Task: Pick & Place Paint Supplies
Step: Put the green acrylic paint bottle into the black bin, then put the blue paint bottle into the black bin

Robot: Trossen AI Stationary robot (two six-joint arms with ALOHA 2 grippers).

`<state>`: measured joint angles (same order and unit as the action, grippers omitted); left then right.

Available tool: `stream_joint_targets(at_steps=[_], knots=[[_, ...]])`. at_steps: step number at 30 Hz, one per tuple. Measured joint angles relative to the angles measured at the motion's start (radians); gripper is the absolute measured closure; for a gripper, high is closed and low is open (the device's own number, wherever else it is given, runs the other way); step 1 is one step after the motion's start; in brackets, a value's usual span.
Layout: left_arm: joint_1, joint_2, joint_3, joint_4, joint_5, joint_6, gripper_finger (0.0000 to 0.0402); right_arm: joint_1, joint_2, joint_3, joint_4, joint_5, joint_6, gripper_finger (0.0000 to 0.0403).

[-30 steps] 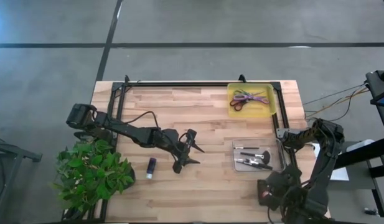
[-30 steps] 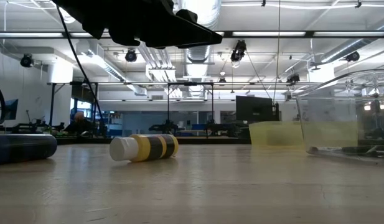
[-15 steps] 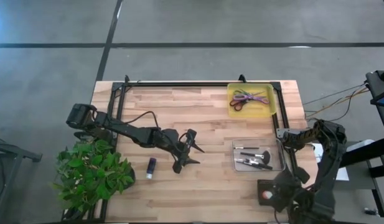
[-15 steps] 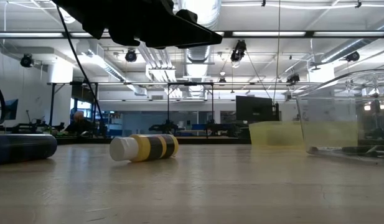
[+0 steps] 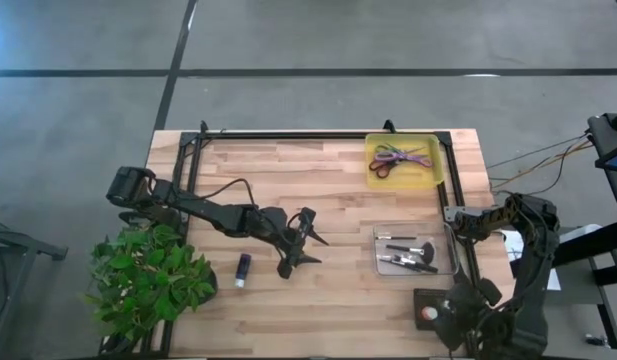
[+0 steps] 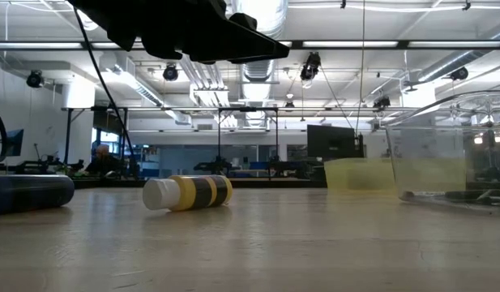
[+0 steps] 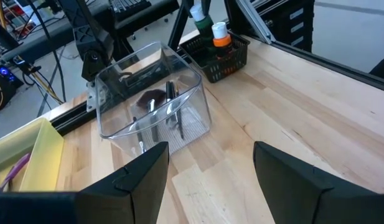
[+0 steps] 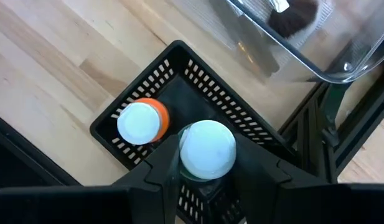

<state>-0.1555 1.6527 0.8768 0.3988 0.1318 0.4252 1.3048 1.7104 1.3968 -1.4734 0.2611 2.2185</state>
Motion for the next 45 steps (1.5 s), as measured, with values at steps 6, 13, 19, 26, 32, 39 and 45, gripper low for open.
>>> stream_joint_targets(at_steps=[6, 13, 19, 26, 32, 39, 45], knots=[[0.000, 0.000, 0.000, 0.000, 0.000, 0.000, 0.0162, 0.000, 0.024, 0.000, 0.011, 0.000, 0.008, 0.0289], [0.000, 0.000, 0.000, -0.001, 0.000, 0.000, 0.0162, 0.002, 0.087, 0.005, 0.034, -0.005, 0.008, 0.0289], [0.000, 0.000, 0.000, -0.001, 0.000, -0.007, 0.0162, 0.006, 0.096, 0.005, 0.070, -0.006, 0.008, 0.0289], [0.000, 0.000, 0.000, -0.001, 0.000, -0.007, 0.0162, 0.007, 0.107, 0.005, 0.075, -0.008, -0.018, 0.0289], [0.000, 0.000, 0.000, -0.002, 0.000, -0.007, 0.0162, 0.007, 0.108, 0.006, 0.093, -0.008, -0.065, 0.0289], [0.000, 0.000, 0.000, -0.005, 0.000, -0.006, 0.0162, 0.007, 0.108, 0.006, 0.098, -0.008, -0.077, 0.0210], [0.000, 0.000, 0.000, -0.008, 0.000, -0.004, 0.0162, 0.007, 0.108, 0.011, 0.096, -0.008, -0.094, 0.0191]])
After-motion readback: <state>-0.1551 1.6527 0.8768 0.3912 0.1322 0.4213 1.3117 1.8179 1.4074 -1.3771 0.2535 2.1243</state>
